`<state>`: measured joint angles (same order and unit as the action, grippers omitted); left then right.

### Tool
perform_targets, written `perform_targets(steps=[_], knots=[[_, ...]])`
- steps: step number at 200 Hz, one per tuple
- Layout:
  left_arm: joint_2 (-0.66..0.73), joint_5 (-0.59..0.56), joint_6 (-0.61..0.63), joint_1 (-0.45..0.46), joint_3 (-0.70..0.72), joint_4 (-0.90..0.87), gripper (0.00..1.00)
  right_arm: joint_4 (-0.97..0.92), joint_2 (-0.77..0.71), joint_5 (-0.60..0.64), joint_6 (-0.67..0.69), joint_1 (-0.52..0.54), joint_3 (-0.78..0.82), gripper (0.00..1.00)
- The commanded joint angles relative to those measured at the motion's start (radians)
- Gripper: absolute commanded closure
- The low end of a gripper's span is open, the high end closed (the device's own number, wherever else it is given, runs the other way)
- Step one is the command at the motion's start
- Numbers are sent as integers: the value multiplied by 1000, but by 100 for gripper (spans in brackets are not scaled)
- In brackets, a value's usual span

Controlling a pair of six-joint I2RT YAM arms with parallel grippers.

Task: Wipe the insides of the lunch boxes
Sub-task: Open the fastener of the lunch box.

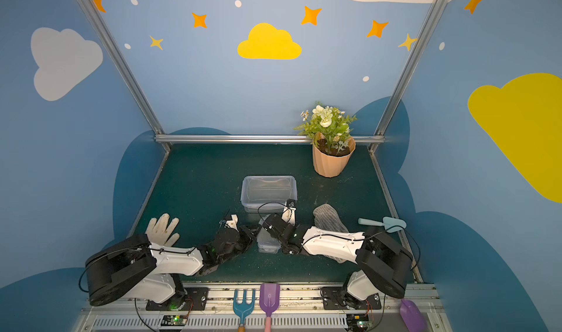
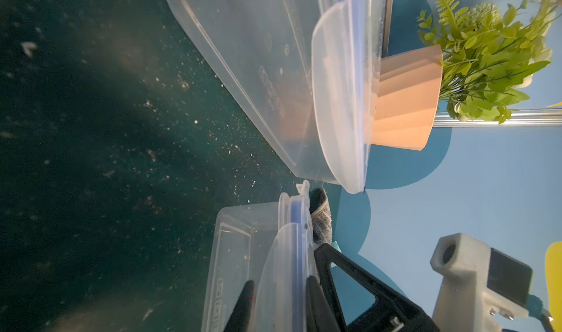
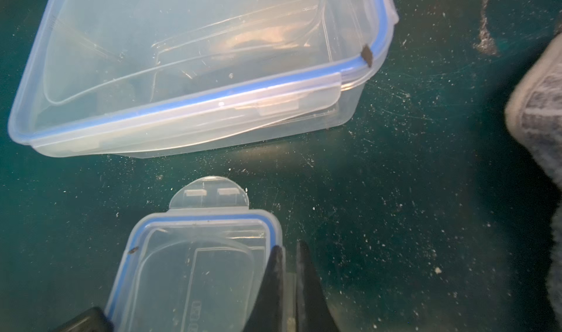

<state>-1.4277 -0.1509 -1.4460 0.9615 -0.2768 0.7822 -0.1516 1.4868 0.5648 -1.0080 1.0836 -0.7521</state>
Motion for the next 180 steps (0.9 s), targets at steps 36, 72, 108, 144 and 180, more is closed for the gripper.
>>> perform_targets(steps=[36,72,108,144,180], knots=[[-17,156,88,-8,-17,-235,96,-60,17,-6,32,24,-38,100],[-17,223,125,-42,-35,-285,96,-71,15,19,53,29,-58,100],[-9,263,174,-59,-63,-340,96,-74,10,46,70,31,-67,100],[-16,313,217,-67,-87,-395,96,-56,16,58,90,32,-76,100],[-5,343,265,-76,-114,-500,96,-55,20,73,104,33,-87,100]])
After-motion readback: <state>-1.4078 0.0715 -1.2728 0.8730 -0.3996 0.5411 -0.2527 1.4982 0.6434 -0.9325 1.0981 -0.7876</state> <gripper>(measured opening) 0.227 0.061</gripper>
